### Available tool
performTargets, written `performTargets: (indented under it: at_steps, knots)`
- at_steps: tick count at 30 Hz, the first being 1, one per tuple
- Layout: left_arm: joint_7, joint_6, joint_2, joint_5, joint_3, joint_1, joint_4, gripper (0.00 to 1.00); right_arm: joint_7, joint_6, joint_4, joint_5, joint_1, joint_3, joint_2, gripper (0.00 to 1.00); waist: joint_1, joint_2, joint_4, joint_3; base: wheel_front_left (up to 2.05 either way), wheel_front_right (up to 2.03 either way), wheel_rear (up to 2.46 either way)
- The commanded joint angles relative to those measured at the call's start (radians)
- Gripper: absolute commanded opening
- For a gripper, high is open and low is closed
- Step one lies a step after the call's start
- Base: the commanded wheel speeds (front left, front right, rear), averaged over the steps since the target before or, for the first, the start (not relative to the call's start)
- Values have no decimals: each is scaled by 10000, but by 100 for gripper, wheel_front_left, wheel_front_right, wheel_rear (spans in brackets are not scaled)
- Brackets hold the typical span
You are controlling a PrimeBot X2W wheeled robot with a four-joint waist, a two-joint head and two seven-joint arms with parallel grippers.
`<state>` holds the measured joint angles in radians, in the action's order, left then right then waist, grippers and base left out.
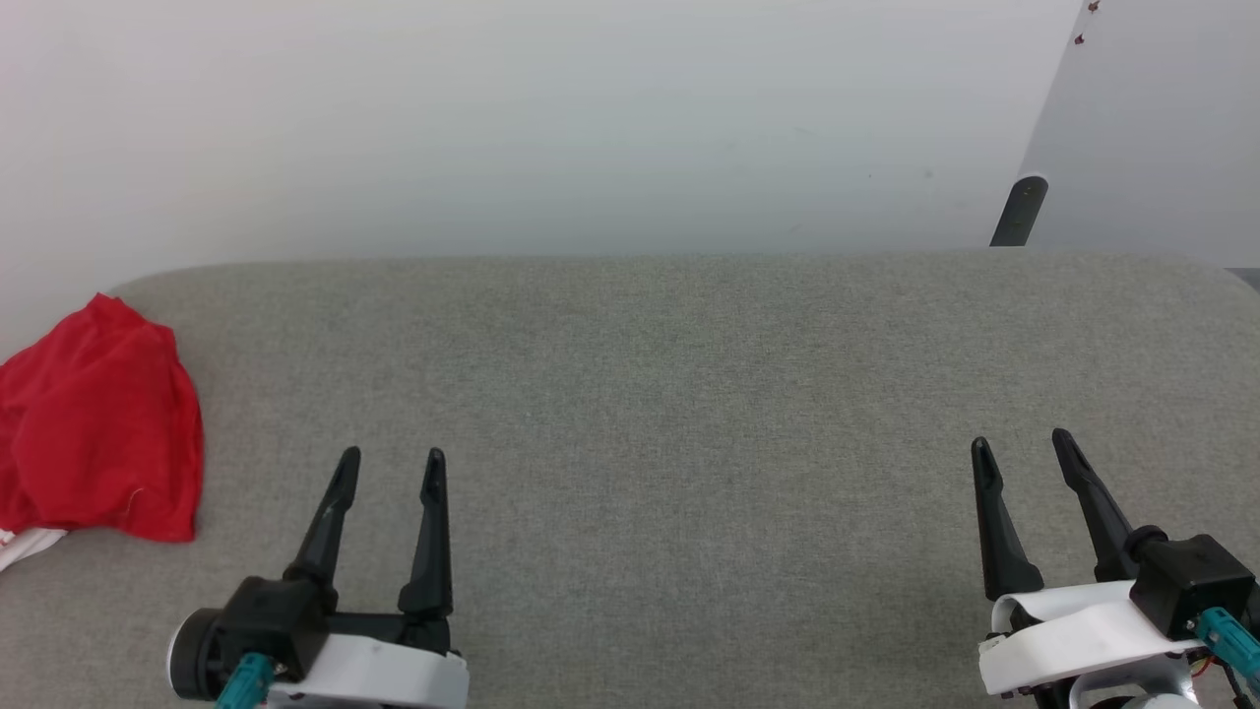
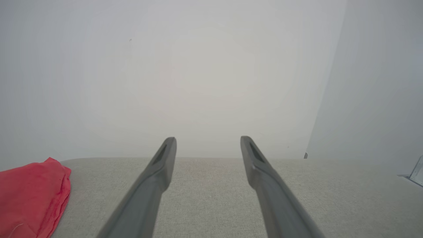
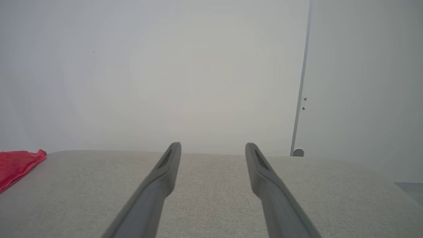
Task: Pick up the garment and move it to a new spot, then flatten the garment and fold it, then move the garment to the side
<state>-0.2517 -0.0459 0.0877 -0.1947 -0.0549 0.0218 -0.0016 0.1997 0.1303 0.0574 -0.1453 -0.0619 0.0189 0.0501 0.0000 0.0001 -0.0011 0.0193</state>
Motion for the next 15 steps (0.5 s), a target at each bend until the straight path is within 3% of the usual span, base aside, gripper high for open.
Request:
performTargets:
  at_steps: [1,15]
  knots:
    - [-60,-74,-31,227,25,-38,-47,100,92,7,-80,254,-24,-22,4,100,0,-1,-6,11,0,0,0]
    - [-124,-245,-169,532,169,-135,34,100,160,7,-110,736,66,-184,4,100,0,-1,-23,70,0,0,0]
